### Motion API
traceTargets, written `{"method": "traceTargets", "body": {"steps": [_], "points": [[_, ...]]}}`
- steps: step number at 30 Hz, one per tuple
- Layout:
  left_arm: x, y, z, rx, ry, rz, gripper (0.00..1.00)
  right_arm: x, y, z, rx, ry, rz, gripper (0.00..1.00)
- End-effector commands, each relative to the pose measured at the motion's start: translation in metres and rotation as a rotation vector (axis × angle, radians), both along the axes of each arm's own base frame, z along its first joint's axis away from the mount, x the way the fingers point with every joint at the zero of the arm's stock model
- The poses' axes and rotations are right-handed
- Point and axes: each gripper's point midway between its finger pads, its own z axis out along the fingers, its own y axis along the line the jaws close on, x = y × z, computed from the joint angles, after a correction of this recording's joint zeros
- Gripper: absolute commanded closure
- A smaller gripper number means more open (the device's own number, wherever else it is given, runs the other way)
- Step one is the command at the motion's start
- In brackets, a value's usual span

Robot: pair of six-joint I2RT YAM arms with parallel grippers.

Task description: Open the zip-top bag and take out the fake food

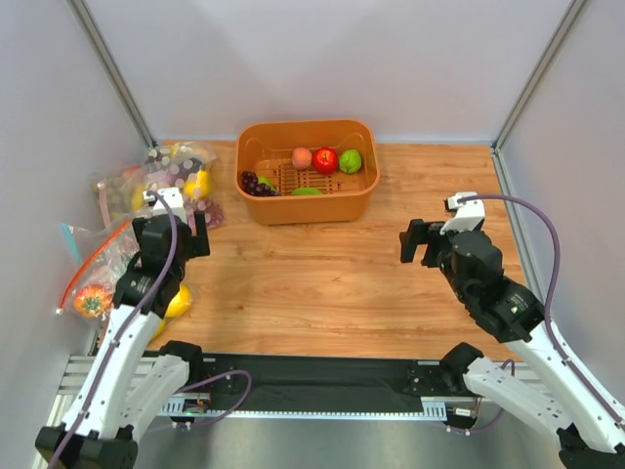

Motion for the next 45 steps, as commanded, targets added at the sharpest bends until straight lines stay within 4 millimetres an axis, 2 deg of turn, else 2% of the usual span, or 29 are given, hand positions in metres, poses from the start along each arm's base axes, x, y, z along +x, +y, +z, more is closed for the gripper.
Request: {"method": "traceTargets", "body": {"steps": [1, 2, 3, 5, 9, 10, 12, 22, 23, 25, 28, 29, 32, 37, 42, 45], "points": [[0.001, 0.034, -0.004, 0.038, 0.07, 0.183, 0.0, -0.009, 0.011, -0.006, 0.032, 0.023, 0.069, 0.0], [0.0, 0.047, -0.009, 0.033, 0.095, 0.238, 0.01, -0.01, 0.012, -0.005, 0.039, 0.021, 0.08, 0.0], [0.001, 0.051, -0.021, 0.022, 0.147, 0.261, 0.01, -0.012, 0.014, -0.005, 0.048, 0.024, 0.092, 0.0], [0.001, 0.062, -0.028, 0.012, 0.182, 0.304, 0.01, -0.013, 0.016, -0.004, 0.059, 0.024, 0.1, 0.0], [0.0, 0.068, -0.045, 0.046, 0.265, 0.336, 0.06, -0.016, 0.017, -0.003, 0.064, 0.021, 0.116, 0.0], [-0.003, 0.075, -0.049, 0.049, 0.281, 0.364, 0.07, -0.016, 0.017, -0.003, 0.061, 0.02, 0.117, 0.0], [-0.003, 0.077, -0.056, 0.06, 0.32, 0.374, 0.12, -0.016, 0.017, 0.001, 0.061, 0.011, 0.122, 0.0], [-0.009, 0.092, -0.092, 0.057, 0.471, 0.439, 0.21, -0.019, 0.018, 0.009, 0.059, -0.012, 0.147, 0.0], [-0.01, 0.093, -0.098, 0.056, 0.498, 0.441, 0.28, -0.019, 0.017, 0.01, 0.057, -0.017, 0.148, 0.0], [-0.01, 0.095, -0.102, 0.051, 0.516, 0.442, 0.34, -0.02, 0.017, 0.011, 0.058, -0.021, 0.149, 0.0], [-0.009, 0.094, -0.11, 0.049, 0.55, 0.434, 0.53, -0.022, 0.016, 0.014, 0.054, -0.028, 0.154, 0.0], [-0.01, 0.094, -0.115, 0.049, 0.571, 0.432, 0.75, -0.022, 0.015, 0.014, 0.048, -0.03, 0.155, 0.0], [-0.01, 0.09, -0.113, 0.035, 0.578, 0.414, 1.0, -0.024, 0.012, 0.015, 0.039, -0.033, 0.151, 0.0], [-0.005, 0.078, -0.092, -0.028, 0.47, 0.357, 1.0, -0.027, 0.006, 0.015, 0.015, -0.037, 0.147, 0.0], [0.002, 0.038, -0.051, -0.098, 0.282, 0.16, 1.0, -0.03, 0.0, 0.014, -0.023, -0.028, 0.143, 0.0], [0.0, 0.011, -0.037, -0.124, 0.229, 0.036, 1.0, -0.032, -0.004, 0.017, -0.041, -0.029, 0.138, 0.0]]}}
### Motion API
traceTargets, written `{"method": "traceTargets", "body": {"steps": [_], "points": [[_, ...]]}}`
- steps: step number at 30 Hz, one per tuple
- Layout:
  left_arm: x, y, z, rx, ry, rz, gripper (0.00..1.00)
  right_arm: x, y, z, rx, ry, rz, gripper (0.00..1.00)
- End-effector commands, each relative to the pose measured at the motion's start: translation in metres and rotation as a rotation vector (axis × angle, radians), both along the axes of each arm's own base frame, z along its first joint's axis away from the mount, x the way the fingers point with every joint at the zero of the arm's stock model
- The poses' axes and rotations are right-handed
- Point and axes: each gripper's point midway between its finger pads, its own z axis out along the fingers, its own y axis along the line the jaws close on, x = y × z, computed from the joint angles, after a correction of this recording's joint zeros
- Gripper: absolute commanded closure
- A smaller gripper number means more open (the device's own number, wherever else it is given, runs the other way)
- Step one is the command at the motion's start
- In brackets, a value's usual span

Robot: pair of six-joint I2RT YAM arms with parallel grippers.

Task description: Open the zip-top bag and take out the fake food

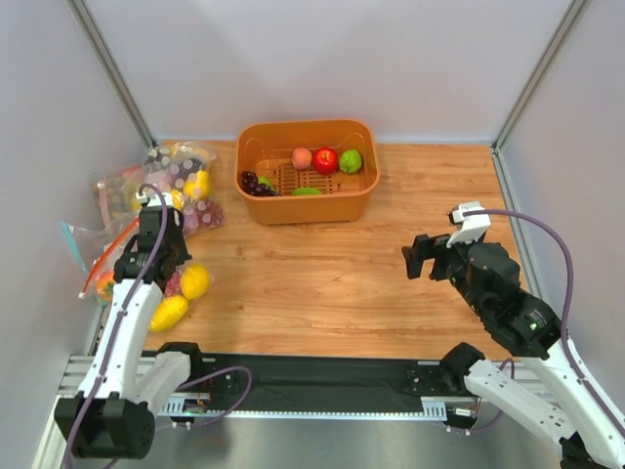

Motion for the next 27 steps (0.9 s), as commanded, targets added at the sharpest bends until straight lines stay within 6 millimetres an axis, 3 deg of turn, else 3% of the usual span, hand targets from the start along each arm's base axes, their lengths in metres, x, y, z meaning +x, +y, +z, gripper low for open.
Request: {"method": "traceTargets", "body": {"steps": [1, 9, 16, 27], "points": [[0.007, -0.038, 0.028, -0.079, -0.104, -0.176, 1.0, -0.004, -0.008, 0.017, -0.031, -0.039, -0.001, 0.0], [-0.015, -0.077, 0.046, -0.219, -0.184, -0.34, 1.0, -0.002, -0.001, 0.009, -0.028, -0.007, 0.018, 0.0], [-0.042, -0.144, 0.08, -0.421, -0.301, -0.676, 1.0, 0.0, 0.036, 0.001, 0.06, 0.052, 0.135, 0.0], [-0.098, -0.194, 0.142, -0.615, -0.45, -1.001, 1.0, -0.001, 0.091, 0.033, 0.27, 0.068, 0.311, 0.0]]}}
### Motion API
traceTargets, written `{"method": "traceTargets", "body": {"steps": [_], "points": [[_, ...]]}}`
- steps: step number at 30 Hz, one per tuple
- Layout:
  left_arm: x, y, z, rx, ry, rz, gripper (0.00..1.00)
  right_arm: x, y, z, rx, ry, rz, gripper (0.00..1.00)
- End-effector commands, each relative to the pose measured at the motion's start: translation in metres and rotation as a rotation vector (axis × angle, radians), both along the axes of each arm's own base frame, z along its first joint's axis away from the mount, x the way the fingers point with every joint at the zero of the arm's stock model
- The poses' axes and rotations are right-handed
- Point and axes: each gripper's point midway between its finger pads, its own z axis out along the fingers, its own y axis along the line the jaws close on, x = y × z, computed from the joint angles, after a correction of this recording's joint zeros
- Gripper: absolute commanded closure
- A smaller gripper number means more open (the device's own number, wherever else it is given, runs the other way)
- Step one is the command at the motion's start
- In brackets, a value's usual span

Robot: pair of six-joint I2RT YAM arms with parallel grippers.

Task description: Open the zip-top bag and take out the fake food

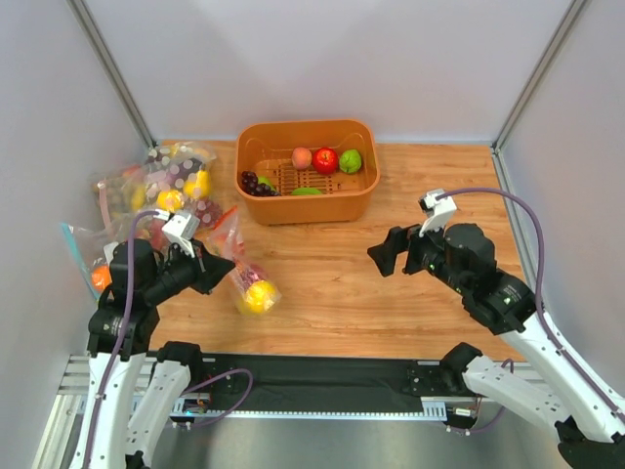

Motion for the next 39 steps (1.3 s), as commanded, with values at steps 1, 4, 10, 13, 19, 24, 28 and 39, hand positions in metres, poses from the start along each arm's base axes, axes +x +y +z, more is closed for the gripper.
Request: {"method": "traceTargets", "body": {"steps": [1, 4, 10, 13, 19, 24, 28, 39], "points": [[-0.029, -0.033, 0.046, -0.124, -0.107, -0.234, 1.0, -0.005, 0.027, 0.039, 0.139, -0.04, 0.087, 0.0], [-0.036, -0.041, 0.05, -0.155, -0.104, -0.286, 1.0, -0.004, 0.039, 0.047, 0.176, -0.033, 0.109, 0.0], [-0.028, -0.057, 0.042, -0.127, -0.068, -0.337, 1.0, -0.002, 0.058, 0.053, 0.192, -0.021, 0.128, 0.0], [-0.03, -0.075, 0.038, -0.07, -0.068, -0.381, 1.0, -0.003, 0.064, 0.055, 0.203, -0.012, 0.129, 0.0], [-0.021, -0.106, 0.011, 0.037, -0.022, -0.372, 1.0, -0.011, 0.071, 0.067, 0.257, -0.002, 0.156, 0.0], [-0.013, -0.129, -0.01, 0.12, -0.004, -0.337, 1.0, -0.013, 0.086, 0.05, 0.273, 0.054, 0.16, 0.01], [-0.008, -0.141, -0.02, 0.161, -0.004, -0.303, 1.0, -0.008, 0.095, 0.03, 0.273, 0.11, 0.118, 0.03], [-0.015, -0.16, -0.029, 0.124, -0.008, -0.3, 1.0, 0.008, 0.104, -0.017, 0.226, 0.179, 0.022, 0.07]]}}
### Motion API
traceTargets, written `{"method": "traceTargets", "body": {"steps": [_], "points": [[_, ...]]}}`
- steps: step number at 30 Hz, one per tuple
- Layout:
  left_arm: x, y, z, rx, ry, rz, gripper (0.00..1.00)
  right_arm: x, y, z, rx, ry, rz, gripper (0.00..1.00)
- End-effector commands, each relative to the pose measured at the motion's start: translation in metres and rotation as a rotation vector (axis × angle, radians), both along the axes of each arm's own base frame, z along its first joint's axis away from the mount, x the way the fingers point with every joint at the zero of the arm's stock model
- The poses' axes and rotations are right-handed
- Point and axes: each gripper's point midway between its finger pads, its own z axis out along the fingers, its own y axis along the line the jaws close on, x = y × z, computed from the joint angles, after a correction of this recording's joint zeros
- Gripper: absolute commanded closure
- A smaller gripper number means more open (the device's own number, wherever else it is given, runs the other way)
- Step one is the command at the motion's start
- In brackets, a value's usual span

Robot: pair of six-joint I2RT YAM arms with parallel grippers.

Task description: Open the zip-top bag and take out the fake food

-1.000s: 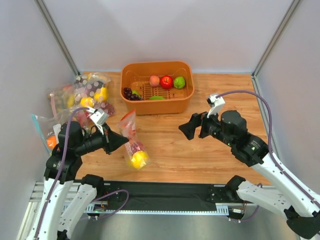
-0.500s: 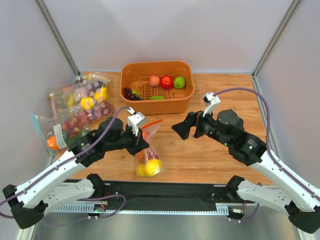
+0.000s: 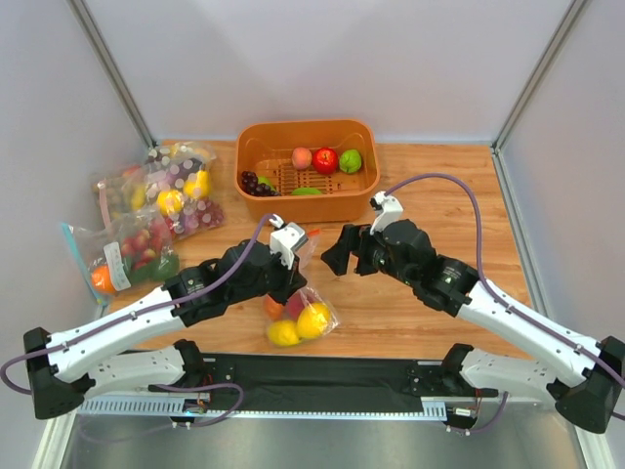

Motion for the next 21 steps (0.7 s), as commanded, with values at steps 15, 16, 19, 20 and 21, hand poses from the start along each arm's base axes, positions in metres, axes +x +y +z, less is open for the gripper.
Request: {"method": "traceTargets", "body": {"steps": [15, 16, 19, 20, 21], "points": [[-0.013, -0.024, 0.001, -0.005, -0.034, -0.017, 1.0, 0.02, 0.029, -0.008, 0.064, 0.018, -0.027, 0.14], [-0.013, -0.026, 0.0, 0.0, -0.032, -0.022, 1.0, 0.021, 0.032, -0.009, 0.065, 0.02, -0.025, 0.15], [-0.017, -0.03, -0.008, 0.02, -0.029, -0.031, 1.0, 0.023, 0.034, -0.023, 0.032, 0.049, -0.03, 0.22], [-0.017, -0.03, -0.01, 0.026, -0.032, -0.028, 1.0, 0.023, 0.034, -0.028, 0.021, 0.057, -0.034, 0.26], [-0.018, -0.031, -0.012, 0.02, -0.031, -0.032, 1.0, 0.024, 0.034, -0.033, 0.01, 0.065, -0.036, 0.29]]}}
